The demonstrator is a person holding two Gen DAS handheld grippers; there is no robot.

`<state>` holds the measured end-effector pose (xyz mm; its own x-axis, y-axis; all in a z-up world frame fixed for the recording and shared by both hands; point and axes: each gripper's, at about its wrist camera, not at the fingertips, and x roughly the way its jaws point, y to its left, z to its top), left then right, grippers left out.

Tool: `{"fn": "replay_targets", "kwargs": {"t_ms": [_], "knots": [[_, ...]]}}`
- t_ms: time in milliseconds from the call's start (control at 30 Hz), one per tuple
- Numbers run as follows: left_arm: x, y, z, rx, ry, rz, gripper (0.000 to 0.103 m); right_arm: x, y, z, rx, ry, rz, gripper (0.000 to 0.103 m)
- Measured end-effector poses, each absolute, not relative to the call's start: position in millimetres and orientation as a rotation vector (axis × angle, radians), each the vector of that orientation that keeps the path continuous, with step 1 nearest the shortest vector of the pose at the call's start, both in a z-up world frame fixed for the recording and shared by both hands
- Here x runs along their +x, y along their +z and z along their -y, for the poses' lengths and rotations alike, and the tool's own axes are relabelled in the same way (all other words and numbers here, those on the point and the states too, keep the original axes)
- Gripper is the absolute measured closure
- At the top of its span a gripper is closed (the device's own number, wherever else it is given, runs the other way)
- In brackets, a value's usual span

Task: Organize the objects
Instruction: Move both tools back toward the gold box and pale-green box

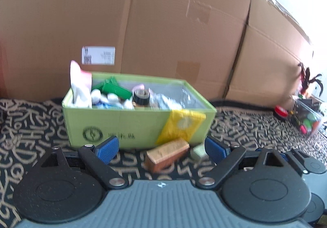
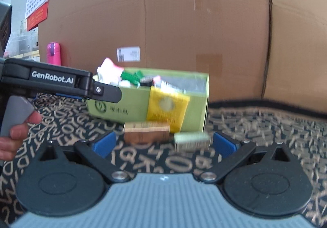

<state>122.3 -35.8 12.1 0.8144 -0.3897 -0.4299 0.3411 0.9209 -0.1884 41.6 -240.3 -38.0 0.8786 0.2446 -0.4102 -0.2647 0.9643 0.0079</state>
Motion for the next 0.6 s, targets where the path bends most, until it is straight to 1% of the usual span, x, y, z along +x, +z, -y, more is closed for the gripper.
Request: {"fn": "replay_targets", "kwargs": {"t_ms": [133, 267, 333, 467, 500, 567, 600], "knots": [[121.9, -5.3, 41.8, -0.077, -0.433, -0.5, 0.01, 29.7, -52.9, 243.1, -0.044, 0.236, -0.459, 0.0], [133.1, -13.7, 54.8, -0.004, -0.492, -0.46, 0.011, 24.6, -61.0, 248.7, -0.046, 0.203, -0.485, 0.0], [144.3, -17.5, 60.5, 0.014, -0.504, -0.462, 0.015, 22.4, -62.3, 252.2, -0.03, 0.191, -0.49, 0.0], [171.9, -25.6, 71.2, 0.006, -0.525, -0.537, 0.027, 22.1, -63.1, 258.7, -0.014, 0.171, -0.497, 0.0], [178.1, -28.0, 74.0, 0.004, -0.532, -0.557, 0.029, 21.9, -63.3, 259.7, -0.014, 0.168, -0.499, 0.0], [183.1, -30.4, 79.7, 0.035, -0.545, -0.538, 0.032, 22.7, -63.7, 261.3, -0.012, 0.166, -0.501, 0.0], [186.4, -32.2, 83.1, 0.056, -0.55, -0.547, 0.038, 23.2, -63.7, 261.7, -0.011, 0.166, -0.505, 0.0]]}}
